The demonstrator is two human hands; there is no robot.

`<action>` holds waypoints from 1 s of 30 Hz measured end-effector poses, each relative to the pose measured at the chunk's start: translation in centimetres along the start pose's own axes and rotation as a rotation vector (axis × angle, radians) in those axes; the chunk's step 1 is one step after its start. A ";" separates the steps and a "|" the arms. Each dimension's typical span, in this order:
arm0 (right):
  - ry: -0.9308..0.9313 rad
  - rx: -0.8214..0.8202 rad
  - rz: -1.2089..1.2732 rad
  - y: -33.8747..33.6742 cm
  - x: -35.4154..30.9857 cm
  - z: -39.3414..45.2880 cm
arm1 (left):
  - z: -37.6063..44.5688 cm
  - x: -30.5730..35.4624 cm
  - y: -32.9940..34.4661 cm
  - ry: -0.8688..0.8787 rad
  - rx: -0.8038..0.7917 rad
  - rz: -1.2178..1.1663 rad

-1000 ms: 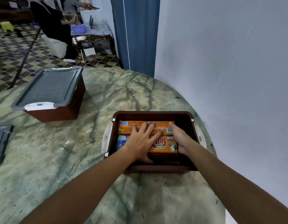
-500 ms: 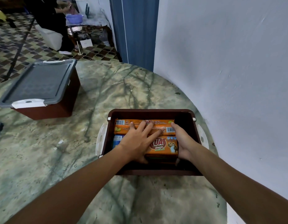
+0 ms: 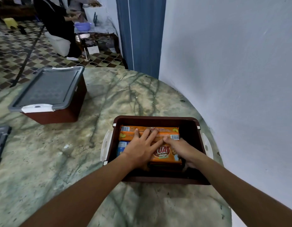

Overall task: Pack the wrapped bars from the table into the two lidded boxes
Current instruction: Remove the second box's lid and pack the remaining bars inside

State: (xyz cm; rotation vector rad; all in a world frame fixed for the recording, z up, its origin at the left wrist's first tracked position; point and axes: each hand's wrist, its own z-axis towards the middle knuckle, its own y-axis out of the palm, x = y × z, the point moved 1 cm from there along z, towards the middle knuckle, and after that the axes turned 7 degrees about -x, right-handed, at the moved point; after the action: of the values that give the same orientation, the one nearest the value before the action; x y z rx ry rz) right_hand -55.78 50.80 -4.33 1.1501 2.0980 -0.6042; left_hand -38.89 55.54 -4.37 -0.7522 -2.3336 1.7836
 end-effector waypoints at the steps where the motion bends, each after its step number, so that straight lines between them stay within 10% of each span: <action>1: -0.027 0.031 -0.206 -0.2 -0.4 -0.4 | -0.1 0.0 -0.1 0.003 -0.005 -0.007; 6: -0.335 0.287 -0.701 -0.9 -3.3 -4.8 | -2.0 -1.7 -2.0 -0.038 0.038 -0.621; 8: -0.472 0.449 -0.686 -2.0 -3.8 -6.0 | -3.0 -2.6 -2.9 -0.177 0.332 -1.120; 11: -0.493 0.653 -0.668 -4.3 -3.7 -6.3 | -4.4 -5.0 -2.6 -0.543 0.753 -0.988; 17: -0.189 0.561 -0.529 -4.7 -0.5 -3.1 | -5.4 -7.1 1.9 -0.960 0.286 -1.175; 30: -0.216 0.648 -0.541 -4.7 -0.1 -2.2 | -5.6 -6.2 1.7 -0.965 0.398 -1.208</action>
State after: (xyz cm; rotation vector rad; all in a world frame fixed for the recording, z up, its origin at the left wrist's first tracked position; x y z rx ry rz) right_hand -60.46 49.84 -2.36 0.7557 2.0732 -1.6743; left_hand -30.84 57.94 -2.94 1.5298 -1.7754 1.8815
